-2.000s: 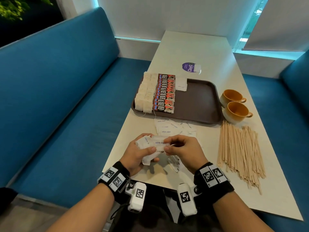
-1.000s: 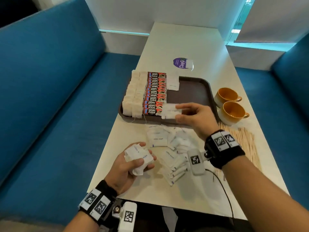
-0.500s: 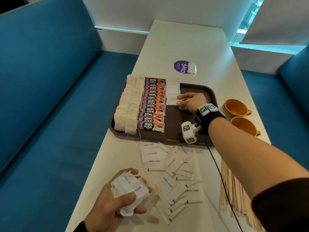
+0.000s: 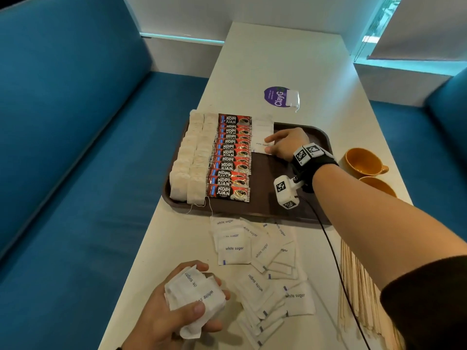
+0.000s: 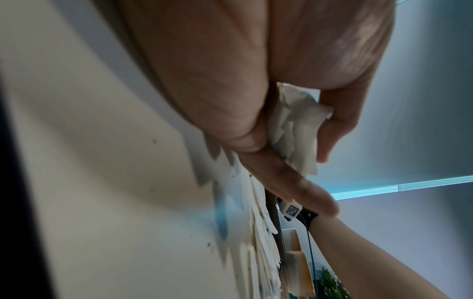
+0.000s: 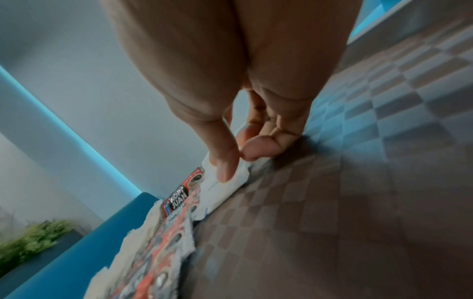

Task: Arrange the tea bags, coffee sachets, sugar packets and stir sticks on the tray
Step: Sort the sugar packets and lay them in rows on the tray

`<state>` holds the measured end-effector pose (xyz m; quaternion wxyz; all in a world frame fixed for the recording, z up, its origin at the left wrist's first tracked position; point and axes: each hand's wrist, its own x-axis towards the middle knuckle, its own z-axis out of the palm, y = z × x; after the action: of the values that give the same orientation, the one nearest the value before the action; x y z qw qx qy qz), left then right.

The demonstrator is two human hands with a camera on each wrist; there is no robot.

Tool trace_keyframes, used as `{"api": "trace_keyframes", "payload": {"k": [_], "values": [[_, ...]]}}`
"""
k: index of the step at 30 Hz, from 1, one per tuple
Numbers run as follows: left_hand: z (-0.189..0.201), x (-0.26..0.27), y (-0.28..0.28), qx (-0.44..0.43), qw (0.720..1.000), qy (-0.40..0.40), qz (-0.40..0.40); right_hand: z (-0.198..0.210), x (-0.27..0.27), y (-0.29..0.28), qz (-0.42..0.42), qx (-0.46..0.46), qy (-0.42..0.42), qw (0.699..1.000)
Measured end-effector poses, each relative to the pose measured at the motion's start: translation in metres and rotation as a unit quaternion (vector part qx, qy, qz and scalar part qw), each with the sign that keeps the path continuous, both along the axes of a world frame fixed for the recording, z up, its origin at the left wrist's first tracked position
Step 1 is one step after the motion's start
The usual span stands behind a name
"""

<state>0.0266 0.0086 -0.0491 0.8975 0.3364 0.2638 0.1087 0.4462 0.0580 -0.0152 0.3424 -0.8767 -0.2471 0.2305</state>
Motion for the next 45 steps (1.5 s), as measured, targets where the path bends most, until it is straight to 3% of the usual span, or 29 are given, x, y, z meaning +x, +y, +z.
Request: {"api": "trace_keyframes", "payload": {"k": [7, 15, 22, 28, 34, 39, 42, 45], "values": [[-0.002, 0.001, -0.004, 0.046, 0.998, -0.041, 0.011, 0.037, -0.024, -0.041, -0.057, 0.124, 0.038, 0.99], [-0.003, -0.003, -0.01, 0.091, 0.995, -0.029, 0.014, 0.075, -0.133, -0.131, 0.097, 0.127, 0.032, 0.987], [0.001, -0.006, -0.017, 0.108, 0.993, -0.017, 0.04, 0.041, -0.235, -0.175, 0.177, 0.088, 0.12, 0.973], [0.004, -0.008, -0.022, 0.134, 0.99, -0.004, 0.049, 0.007, -0.288, -0.189, 0.12, 0.156, 0.223, 0.955], [0.006, -0.008, -0.025, 0.116, 0.99, 0.002, 0.075, 0.001, -0.297, -0.201, 0.022, 0.231, 0.241, 0.942], [0.007, -0.007, -0.021, 0.052, 0.998, 0.013, 0.04, 0.014, -0.286, -0.199, -0.004, 0.304, 0.226, 0.925], [0.002, -0.008, -0.018, 0.022, 1.0, 0.003, 0.019, 0.013, -0.287, -0.198, 0.035, 0.286, 0.177, 0.941], [0.001, -0.01, -0.017, 0.062, 0.998, -0.01, 0.006, 0.001, -0.288, -0.197, 0.063, 0.228, 0.111, 0.965]]}}
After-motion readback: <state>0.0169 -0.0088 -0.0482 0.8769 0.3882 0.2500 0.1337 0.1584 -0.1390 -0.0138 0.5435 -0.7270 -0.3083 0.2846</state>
